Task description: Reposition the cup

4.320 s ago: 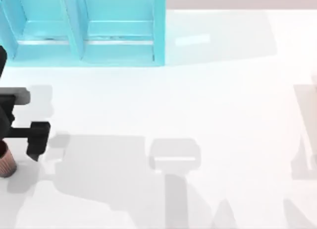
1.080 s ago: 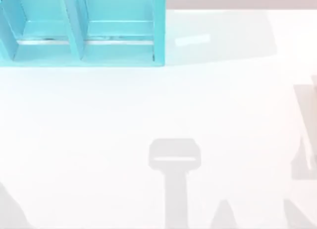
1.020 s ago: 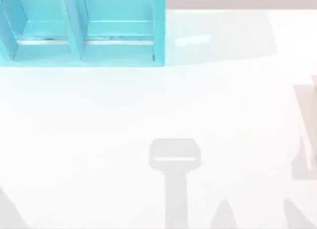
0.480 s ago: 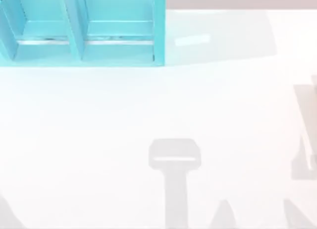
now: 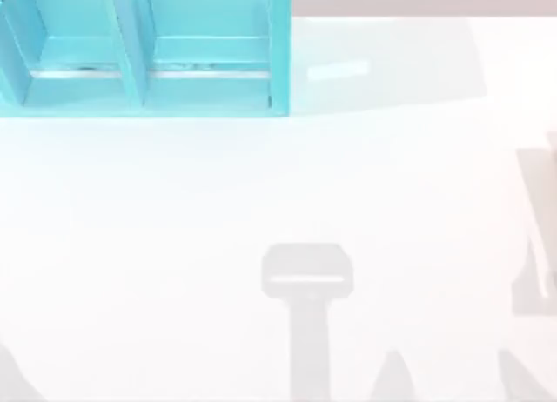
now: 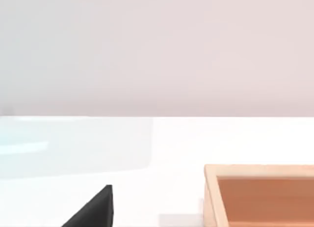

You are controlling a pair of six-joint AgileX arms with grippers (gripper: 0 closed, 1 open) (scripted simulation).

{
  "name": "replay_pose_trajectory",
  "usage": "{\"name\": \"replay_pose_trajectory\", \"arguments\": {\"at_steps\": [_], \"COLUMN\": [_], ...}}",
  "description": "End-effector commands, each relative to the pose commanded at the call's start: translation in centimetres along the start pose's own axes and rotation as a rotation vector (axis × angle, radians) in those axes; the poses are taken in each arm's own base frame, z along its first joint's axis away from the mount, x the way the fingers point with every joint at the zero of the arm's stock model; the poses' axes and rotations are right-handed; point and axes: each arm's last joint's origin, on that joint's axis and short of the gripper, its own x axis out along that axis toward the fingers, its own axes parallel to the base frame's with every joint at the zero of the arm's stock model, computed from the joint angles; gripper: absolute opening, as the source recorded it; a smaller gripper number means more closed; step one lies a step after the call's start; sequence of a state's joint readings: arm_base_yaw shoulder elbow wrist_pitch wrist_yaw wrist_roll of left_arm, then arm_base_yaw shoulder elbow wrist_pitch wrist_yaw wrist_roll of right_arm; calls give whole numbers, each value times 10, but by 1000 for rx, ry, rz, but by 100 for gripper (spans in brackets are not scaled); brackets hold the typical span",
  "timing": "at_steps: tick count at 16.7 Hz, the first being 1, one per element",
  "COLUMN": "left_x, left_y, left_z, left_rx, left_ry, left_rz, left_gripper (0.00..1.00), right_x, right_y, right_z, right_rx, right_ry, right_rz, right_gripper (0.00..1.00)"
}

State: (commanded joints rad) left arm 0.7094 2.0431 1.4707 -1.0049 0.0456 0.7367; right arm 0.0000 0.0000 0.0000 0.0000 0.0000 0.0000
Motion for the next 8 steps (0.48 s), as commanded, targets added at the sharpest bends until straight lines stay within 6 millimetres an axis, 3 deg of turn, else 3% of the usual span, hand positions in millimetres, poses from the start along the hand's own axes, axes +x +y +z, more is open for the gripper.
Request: {"name": "replay_pose_trajectory", "arguments": {"at_steps": [2, 8], "left_x": [0, 0], "left_y": [0, 0], "left_z": [0, 0], "left_rx": [0, 0], "left_ry": [0, 0], "left_rz": [0, 0], "left_gripper": [98, 100], "right_x": [0, 0], "right_y": [0, 0], "right_z": [0, 0], "right_rx": [0, 0], "right_ry": [0, 0], "right_rz": [0, 0], "right_gripper": [100, 100]}}
